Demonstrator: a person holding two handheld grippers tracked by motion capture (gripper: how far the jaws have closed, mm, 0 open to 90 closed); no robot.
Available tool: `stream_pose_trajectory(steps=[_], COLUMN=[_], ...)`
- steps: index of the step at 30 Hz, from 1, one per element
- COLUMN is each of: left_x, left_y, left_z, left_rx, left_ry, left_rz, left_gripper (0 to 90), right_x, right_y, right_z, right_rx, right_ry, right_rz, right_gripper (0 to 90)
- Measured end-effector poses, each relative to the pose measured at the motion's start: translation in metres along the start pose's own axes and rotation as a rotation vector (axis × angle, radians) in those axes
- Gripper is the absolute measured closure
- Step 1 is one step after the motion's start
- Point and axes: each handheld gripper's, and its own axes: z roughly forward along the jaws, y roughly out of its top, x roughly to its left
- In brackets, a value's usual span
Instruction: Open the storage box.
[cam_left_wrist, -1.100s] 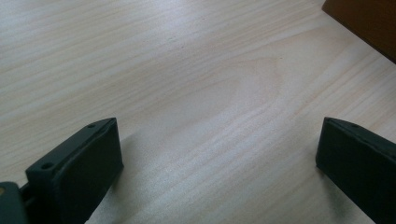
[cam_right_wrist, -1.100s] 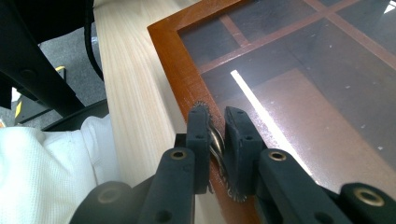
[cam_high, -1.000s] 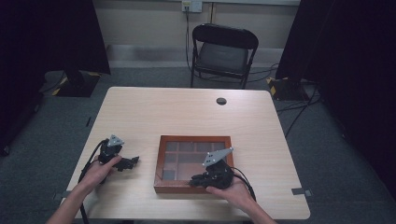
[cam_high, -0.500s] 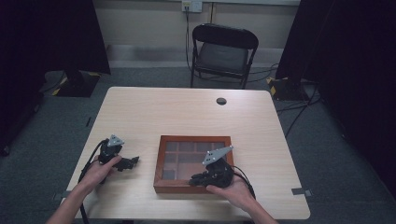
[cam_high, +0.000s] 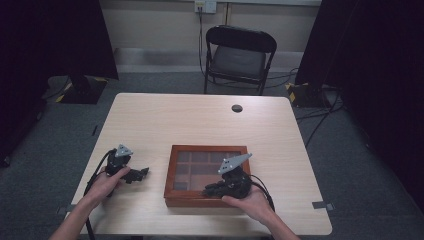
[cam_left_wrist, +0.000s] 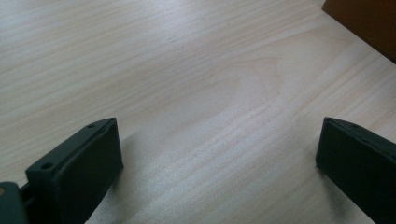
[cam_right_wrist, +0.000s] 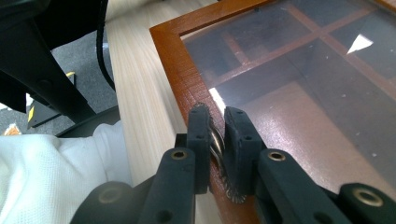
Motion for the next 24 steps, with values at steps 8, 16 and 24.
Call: stream_pose_trajectory(steps=[8,16,24], left_x=[0.000,0.000,0.000], left_y=[0.000,0.000,0.000], left_z=[0.000,0.000,0.000], left_rx=[0.002,0.000,0.000], left_ry=[0.000,0.000,0.000], left_rz=[0.004,0.001,0.000], left_gripper=[0.0,0.0,0.0], right_x=[0.001,0.000,0.000], right_y=[0.007,0.011,0.017], right_z=[-0.008,-0.013,-0.019], right_rx=[-0.022,-0.038,-0.052], right_ry=[0.000,0.003,0.000], right_rz=[0.002,0.004,0.003], right_gripper=[81.3,81.3,81.3])
